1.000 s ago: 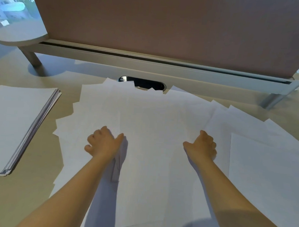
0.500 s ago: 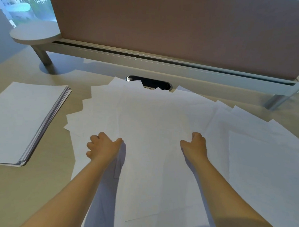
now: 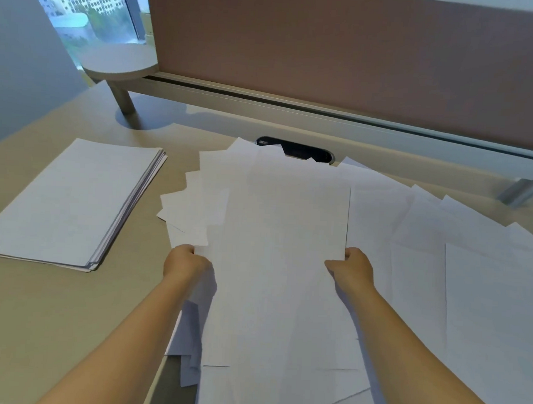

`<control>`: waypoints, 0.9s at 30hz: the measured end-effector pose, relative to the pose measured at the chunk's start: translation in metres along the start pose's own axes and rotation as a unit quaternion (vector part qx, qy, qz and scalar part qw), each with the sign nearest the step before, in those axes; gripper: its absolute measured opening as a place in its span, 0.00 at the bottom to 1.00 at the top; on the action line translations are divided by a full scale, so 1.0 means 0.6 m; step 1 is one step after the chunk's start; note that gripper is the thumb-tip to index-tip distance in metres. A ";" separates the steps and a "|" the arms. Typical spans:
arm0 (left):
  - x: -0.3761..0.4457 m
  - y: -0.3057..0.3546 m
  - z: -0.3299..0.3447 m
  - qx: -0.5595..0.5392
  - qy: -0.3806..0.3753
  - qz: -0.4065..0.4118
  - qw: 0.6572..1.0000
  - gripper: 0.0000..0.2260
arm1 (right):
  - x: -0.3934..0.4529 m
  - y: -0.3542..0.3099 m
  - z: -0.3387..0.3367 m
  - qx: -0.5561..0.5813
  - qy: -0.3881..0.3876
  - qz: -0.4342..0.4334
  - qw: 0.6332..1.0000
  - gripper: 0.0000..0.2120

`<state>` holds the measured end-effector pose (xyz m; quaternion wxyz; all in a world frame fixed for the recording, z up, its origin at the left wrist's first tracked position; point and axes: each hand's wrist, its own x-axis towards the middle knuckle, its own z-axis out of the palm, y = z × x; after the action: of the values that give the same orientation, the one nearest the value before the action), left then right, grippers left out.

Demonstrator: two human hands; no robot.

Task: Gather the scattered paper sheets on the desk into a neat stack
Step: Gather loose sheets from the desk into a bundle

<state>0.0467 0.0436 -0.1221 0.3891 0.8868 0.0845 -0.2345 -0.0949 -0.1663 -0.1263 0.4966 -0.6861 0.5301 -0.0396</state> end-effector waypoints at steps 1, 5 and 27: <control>-0.002 -0.006 -0.002 0.007 -0.015 0.002 1.000 0.03 | 0.000 -0.001 0.001 -0.016 -0.001 -0.011 1.000 0.14; -0.006 -0.018 -0.005 -0.029 -0.011 0.020 0.999 0.10 | -0.006 -0.009 -0.006 -0.071 0.014 -0.044 0.996 0.20; 0.056 0.042 -0.010 -0.109 0.020 0.083 0.990 0.20 | 0.007 -0.017 -0.005 -0.182 0.067 0.002 0.981 0.22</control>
<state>0.0868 0.0298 -0.1180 0.4999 0.8475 0.0433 -0.1732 -0.0879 -0.1719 -0.1190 0.3265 -0.7600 0.5618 0.0123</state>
